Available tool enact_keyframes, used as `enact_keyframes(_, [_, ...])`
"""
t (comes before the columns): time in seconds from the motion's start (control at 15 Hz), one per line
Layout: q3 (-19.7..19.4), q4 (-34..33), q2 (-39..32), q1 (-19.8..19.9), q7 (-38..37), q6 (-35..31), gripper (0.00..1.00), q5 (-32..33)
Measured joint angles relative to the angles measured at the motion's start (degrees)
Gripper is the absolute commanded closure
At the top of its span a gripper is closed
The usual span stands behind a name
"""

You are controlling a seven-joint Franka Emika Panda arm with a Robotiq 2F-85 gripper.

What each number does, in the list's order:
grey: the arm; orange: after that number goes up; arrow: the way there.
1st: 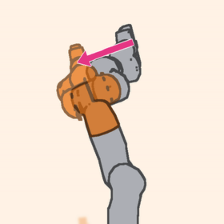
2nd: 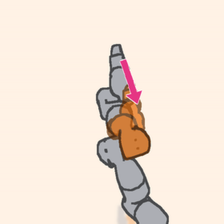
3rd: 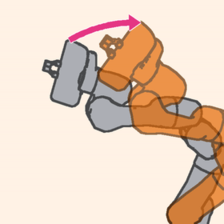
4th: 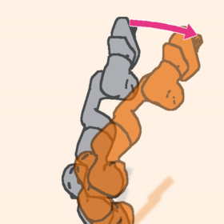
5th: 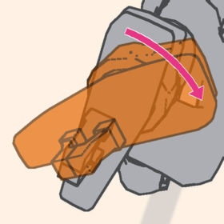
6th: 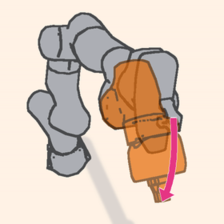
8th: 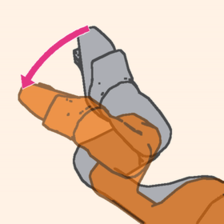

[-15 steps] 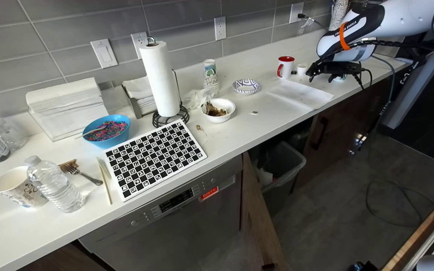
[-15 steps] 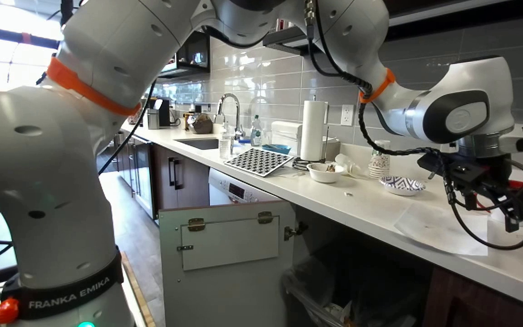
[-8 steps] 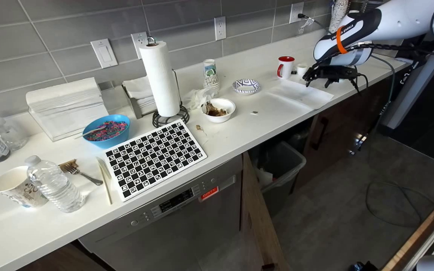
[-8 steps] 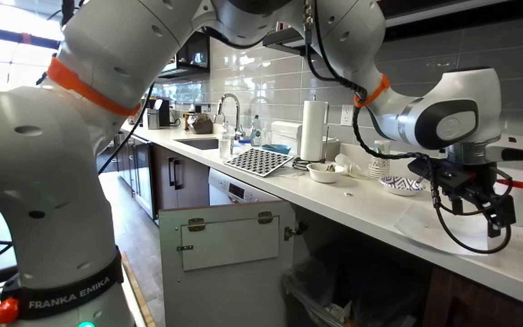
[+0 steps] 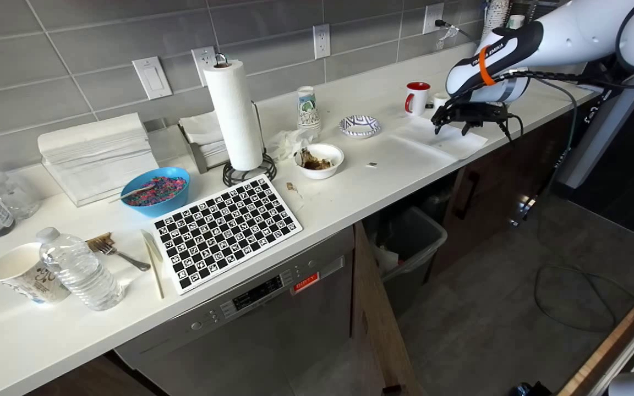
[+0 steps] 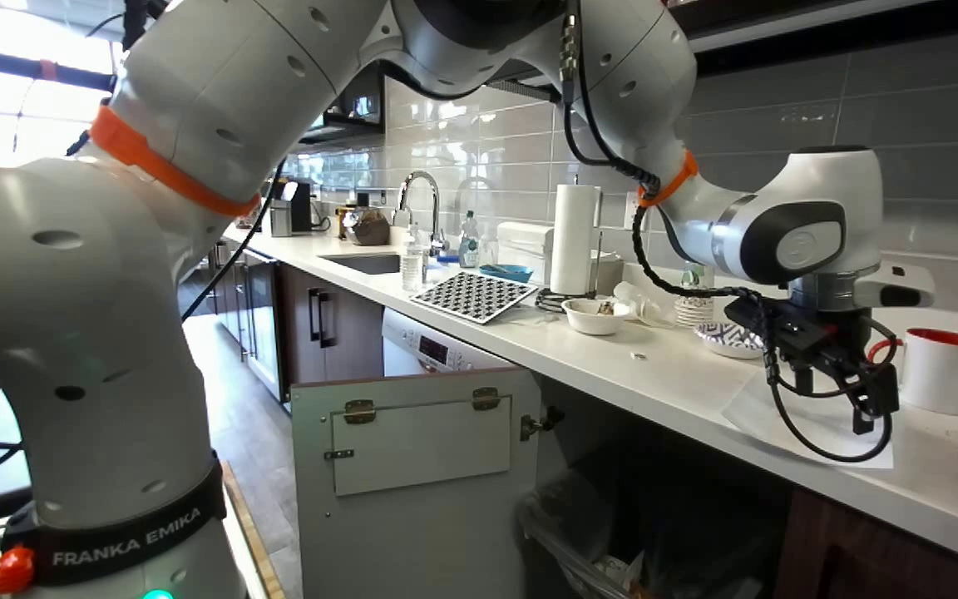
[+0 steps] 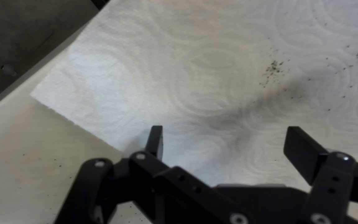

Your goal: Put the paper inside the rubbish bin

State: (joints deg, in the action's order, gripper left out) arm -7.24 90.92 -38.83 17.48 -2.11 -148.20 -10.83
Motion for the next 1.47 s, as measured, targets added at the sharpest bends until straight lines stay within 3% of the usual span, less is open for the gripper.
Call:
enact_keyframes(0.4, [0.13,-3.83,-3.50,-1.64,0.00,2.84,0.00,0.66])
enact_keyframes(0.47, [0.08,-4.48,-3.90,-1.79,0.00,3.27,0.09,1.08])
enact_keyframes(0.53, [0.02,-5.21,-4.26,-1.89,0.00,3.83,0.28,1.45])
enact_keyframes(1.13, [-0.25,-8.80,-5.01,-1.97,0.00,8.01,0.98,2.53])
enact_keyframes(1.47, [-0.21,-8.80,-4.78,-1.45,0.00,8.36,1.00,2.33])
